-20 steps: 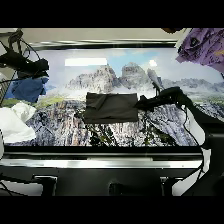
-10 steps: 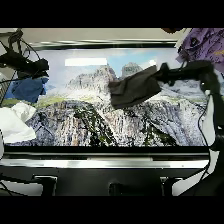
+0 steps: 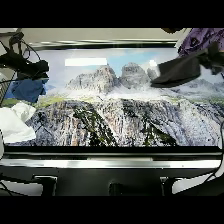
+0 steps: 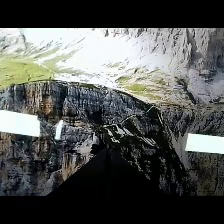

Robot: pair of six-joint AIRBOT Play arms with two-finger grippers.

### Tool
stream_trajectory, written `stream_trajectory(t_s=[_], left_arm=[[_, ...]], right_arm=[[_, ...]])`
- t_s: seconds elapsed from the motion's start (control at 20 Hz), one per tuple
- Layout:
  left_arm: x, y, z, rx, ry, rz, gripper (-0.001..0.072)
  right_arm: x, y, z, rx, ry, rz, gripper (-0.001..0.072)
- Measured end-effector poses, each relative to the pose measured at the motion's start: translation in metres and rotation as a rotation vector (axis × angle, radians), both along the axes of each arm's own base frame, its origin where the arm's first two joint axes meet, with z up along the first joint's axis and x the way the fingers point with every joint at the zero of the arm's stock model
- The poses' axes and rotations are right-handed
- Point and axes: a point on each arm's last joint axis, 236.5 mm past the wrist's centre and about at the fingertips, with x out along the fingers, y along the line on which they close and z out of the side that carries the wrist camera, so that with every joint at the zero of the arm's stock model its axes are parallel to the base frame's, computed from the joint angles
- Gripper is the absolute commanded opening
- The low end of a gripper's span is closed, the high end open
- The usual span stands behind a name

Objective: Fold the clothes and pants, and hang the long-sleeved shirts on hangers.

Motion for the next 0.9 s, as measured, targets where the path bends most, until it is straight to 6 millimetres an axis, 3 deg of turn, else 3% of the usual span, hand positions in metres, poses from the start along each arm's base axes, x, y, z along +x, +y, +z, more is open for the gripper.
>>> stream_trajectory(t_s=[0.1,0.25,0.45,0.6,0.9], left_arm=[[-0.002,0.0,-0.001,0.0,0.008,-0.001,0.0021],[-0.004,0.0,-0.002,0.001,0.017,-0.002,0.0021],[-0.005,0.0,-0.002,0.001,0.025,-0.003,0.0021],[-0.006,0.0,-0.003,0.002,0.028,-0.004,0.0021],[-0.007,0.0,-0.003,0.002,0.03,-0.004,0.0021]], right_arm=[[-0.013,-0.032,0.005,-0.029,0.012,-0.072,0.0039],[-0.039,-0.068,-0.003,-0.08,0.091,-0.133,0.004],[-0.096,-0.103,-0.042,-0.183,0.318,-0.192,0.004],[-0.145,-0.115,-0.073,-0.241,0.49,-0.234,0.0041],[-0.245,-0.117,-0.119,-0.31,0.76,-0.362,0.0041]])
